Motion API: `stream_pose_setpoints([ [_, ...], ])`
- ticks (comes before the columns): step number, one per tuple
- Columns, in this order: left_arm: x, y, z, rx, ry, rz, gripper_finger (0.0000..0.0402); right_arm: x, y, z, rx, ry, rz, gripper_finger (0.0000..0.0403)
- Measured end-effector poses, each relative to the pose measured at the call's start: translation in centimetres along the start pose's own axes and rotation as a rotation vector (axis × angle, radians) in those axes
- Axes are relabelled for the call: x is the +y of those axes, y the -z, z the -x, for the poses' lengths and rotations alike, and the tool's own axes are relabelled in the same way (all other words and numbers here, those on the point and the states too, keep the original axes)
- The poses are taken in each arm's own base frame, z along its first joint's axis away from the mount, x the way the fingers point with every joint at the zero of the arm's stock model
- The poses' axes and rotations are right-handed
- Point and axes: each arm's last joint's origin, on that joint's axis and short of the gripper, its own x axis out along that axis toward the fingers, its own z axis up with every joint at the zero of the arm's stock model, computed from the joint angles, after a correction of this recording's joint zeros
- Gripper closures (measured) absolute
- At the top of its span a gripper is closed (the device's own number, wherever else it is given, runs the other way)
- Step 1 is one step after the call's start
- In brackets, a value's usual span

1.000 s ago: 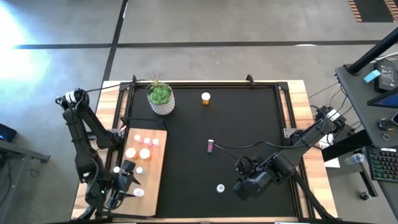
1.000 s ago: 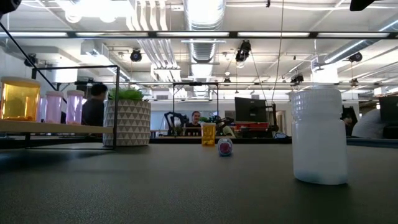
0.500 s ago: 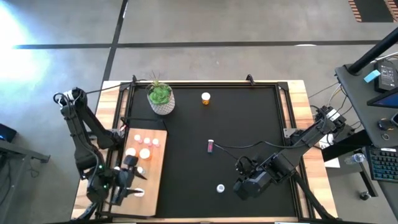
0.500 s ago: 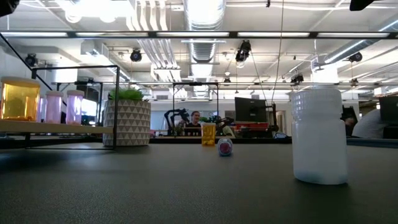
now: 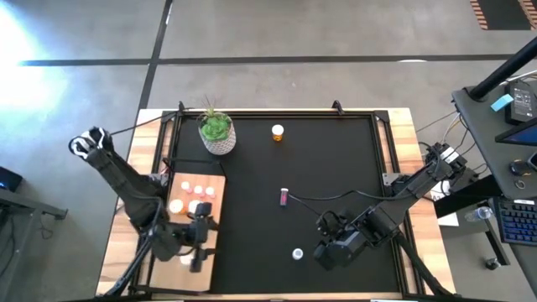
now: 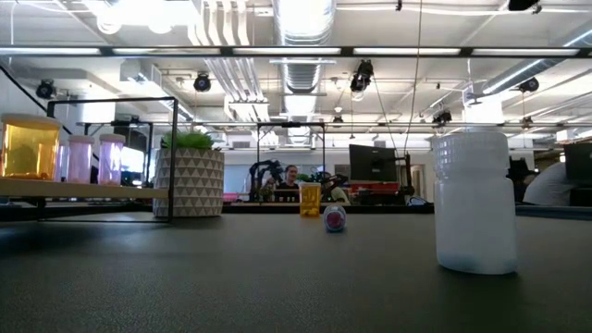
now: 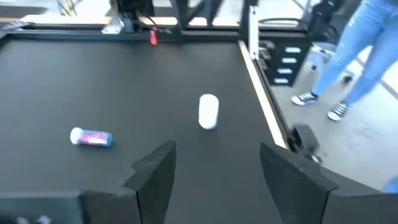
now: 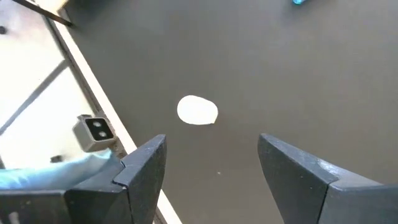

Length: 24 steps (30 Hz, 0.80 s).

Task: Pick and place medicine bottles onto shelf by color
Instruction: Put the white plastic pill bottle on the shelf aligned with the other white pill bottles

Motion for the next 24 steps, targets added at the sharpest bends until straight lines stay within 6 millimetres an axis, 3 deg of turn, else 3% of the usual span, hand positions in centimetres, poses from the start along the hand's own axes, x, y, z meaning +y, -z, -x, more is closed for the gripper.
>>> stream_pose_setpoints([
  [11,0.2,-0.4,-5.4,-0.016,-0.106,0.030,0.0185,1.9,-0.6,0.2,-0.065,-0.190,-0.002,0.0161],
  [24,-1.4,-1.8,-8.1,-0.049,-0.106,0.062,0.0185,3.5,-1.5,0.3,-0.129,-0.353,-0.036,0.0161],
])
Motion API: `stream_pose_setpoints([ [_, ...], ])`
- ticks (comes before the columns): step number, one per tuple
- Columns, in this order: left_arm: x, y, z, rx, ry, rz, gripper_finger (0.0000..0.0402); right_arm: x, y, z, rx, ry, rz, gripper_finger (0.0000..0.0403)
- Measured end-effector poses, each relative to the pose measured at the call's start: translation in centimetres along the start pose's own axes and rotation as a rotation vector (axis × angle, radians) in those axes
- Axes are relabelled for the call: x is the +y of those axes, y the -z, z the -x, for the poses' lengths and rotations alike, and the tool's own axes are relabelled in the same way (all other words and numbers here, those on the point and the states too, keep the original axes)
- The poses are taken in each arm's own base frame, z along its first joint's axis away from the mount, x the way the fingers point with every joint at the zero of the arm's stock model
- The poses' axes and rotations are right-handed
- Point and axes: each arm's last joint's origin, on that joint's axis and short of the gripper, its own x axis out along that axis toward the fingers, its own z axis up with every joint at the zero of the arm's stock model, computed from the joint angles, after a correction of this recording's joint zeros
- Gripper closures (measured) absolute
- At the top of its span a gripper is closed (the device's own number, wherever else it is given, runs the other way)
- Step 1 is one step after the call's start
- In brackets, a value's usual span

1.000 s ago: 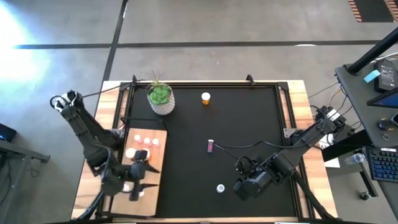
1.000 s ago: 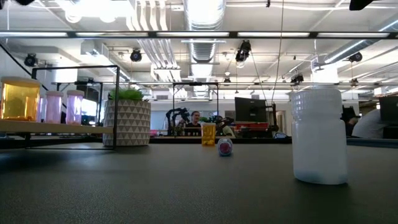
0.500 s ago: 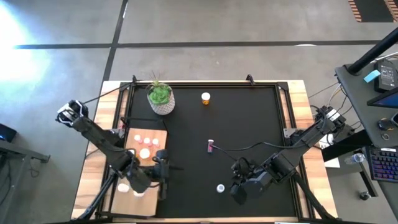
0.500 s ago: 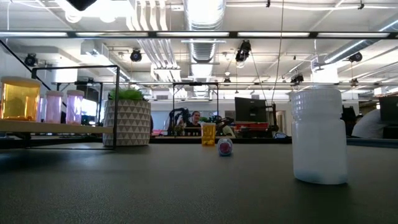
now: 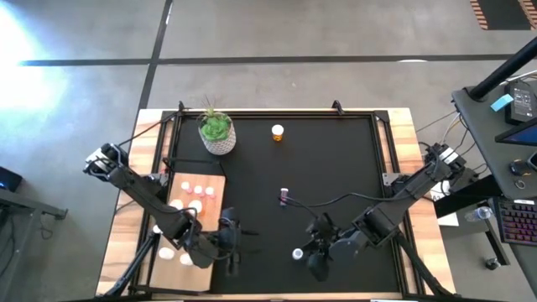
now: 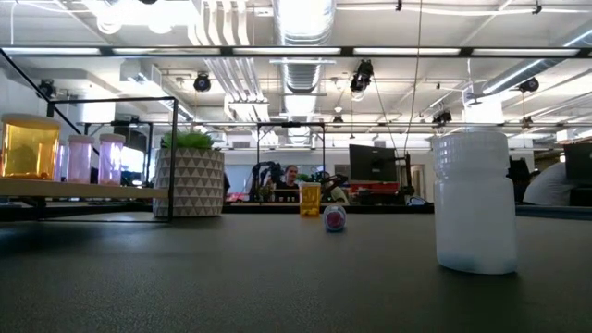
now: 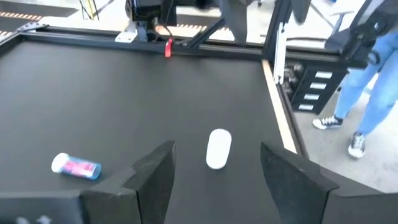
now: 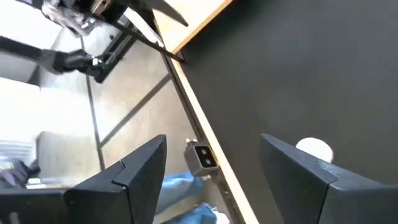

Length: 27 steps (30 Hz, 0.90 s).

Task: Pick and place medicine bottles onto shelf by color
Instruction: Put the white plastic pill bottle on the shelf aligned with the other white pill bottles

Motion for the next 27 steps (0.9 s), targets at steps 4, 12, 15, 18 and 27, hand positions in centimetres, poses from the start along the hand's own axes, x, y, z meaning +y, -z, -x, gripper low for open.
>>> stream_pose_setpoints([
  [4,0.0,-0.3,-0.2,-0.014,-0.004,0.012,0.0185,0.0,-0.2,-0.1,-0.001,-0.012,-0.030,0.0161],
  [12,-0.1,-0.8,-0.2,-0.050,0.010,0.045,0.0185,-0.6,0.5,-0.2,0.051,0.040,0.231,0.0161],
  [15,-0.1,-0.8,-0.2,-0.050,0.009,0.044,0.0185,-0.8,1.0,-0.4,0.053,0.066,0.350,0.0161],
  [18,-0.1,-0.7,-0.3,-0.047,0.008,0.041,0.0185,-1.5,1.8,-1.4,0.091,0.139,0.414,0.0161],
  [27,-0.1,-0.6,-0.3,-0.043,0.006,0.038,0.0185,-3.9,7.2,-5.5,0.012,0.414,0.735,0.0163],
])
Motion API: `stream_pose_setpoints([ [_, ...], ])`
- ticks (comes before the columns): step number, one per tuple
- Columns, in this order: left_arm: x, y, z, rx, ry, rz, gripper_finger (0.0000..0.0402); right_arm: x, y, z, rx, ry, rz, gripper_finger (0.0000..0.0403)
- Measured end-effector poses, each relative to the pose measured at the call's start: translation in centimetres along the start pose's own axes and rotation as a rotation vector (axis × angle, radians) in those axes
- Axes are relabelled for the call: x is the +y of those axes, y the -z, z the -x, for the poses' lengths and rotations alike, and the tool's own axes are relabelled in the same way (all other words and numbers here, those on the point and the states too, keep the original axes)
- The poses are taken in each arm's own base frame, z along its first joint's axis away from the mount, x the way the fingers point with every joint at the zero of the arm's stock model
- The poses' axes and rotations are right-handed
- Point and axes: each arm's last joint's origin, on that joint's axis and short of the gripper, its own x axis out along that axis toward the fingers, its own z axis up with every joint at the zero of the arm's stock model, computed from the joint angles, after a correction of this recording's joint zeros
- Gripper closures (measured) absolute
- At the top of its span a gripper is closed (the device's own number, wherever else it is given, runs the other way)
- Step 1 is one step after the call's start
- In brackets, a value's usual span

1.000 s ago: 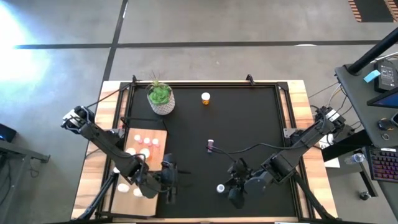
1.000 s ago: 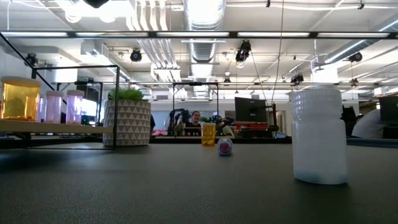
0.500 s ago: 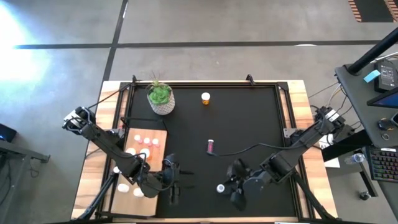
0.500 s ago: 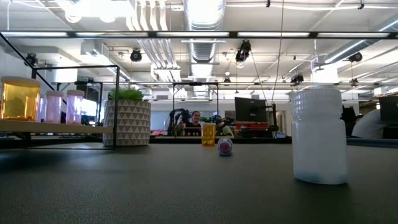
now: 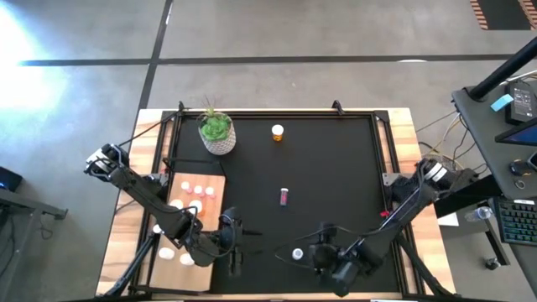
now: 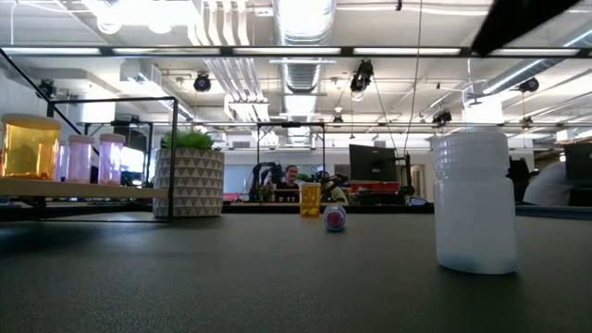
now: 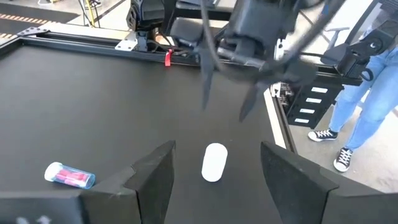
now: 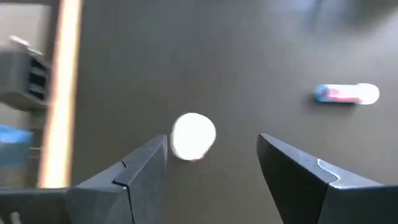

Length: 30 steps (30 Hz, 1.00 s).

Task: Pick and place medicine bottles onto shelf by color
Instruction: Put the white plastic pill bottle on the shelf aligned with the other white pill bottles

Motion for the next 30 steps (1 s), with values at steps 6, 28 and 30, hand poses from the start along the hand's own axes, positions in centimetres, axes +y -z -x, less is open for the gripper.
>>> stream_pose_setpoints([
  [6,0.0,0.0,0.0,0.000,0.000,-0.001,0.0185,0.1,2.4,-2.1,-0.028,0.083,0.019,0.0173],
  [28,0.0,0.0,0.0,-0.001,0.000,-0.001,0.0185,-2.0,6.3,-7.6,-0.185,-0.092,-0.059,0.0186],
  [30,0.0,0.0,0.0,-0.001,-0.001,0.000,0.0185,-2.1,6.2,-7.7,-0.196,-0.095,-0.060,0.0197],
])
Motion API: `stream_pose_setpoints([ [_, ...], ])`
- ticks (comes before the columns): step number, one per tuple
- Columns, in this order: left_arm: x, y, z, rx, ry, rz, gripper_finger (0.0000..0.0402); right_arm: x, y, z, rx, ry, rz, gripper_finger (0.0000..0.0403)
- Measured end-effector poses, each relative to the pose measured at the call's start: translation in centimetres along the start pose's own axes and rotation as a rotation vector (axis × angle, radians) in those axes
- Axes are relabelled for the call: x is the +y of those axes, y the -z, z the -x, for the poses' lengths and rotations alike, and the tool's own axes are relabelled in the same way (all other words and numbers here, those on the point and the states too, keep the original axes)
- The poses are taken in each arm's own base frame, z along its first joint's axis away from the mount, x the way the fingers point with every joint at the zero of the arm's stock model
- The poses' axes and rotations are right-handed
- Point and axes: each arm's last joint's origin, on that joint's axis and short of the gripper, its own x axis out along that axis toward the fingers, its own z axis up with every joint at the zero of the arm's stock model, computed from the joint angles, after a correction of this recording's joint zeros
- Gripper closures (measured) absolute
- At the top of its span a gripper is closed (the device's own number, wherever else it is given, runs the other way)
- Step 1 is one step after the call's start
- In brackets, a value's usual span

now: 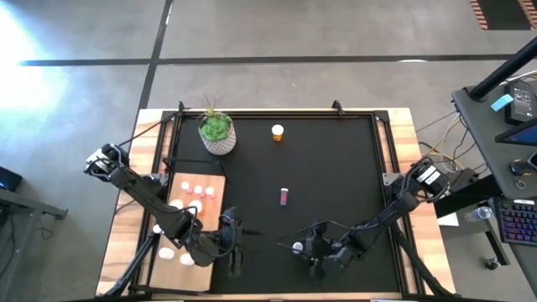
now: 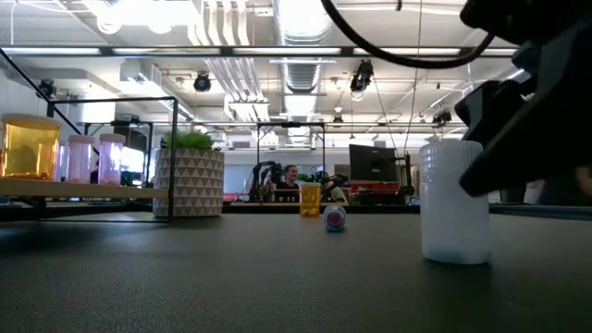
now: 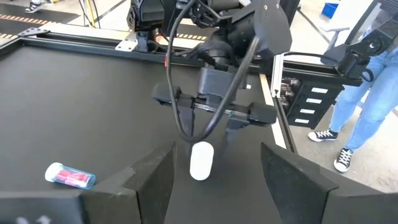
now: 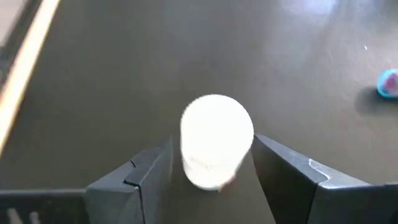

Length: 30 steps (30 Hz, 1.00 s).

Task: Pick and place medicine bottles onto shelf by color
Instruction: Put the white plastic pill bottle on the shelf aligned with the other white pill bottles

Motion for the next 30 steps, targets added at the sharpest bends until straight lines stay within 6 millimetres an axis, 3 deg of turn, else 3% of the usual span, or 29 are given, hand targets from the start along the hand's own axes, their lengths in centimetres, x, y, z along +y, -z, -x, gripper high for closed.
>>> stream_pose_setpoints([
  [11,0.2,-0.1,-0.2,-0.002,-0.009,0.003,0.0185,-1.0,-0.2,-0.6,-0.077,-0.023,-0.077,0.0276],
  [19,0.3,0.4,-0.7,0.012,-0.022,-0.008,0.0185,-1.1,-1.6,-0.9,-0.114,-0.025,-0.116,0.0273],
  [30,0.6,1.5,-2.1,0.046,-0.050,-0.030,0.0185,-4.8,-5.0,-3.3,-0.123,0.017,-0.229,0.0273],
])
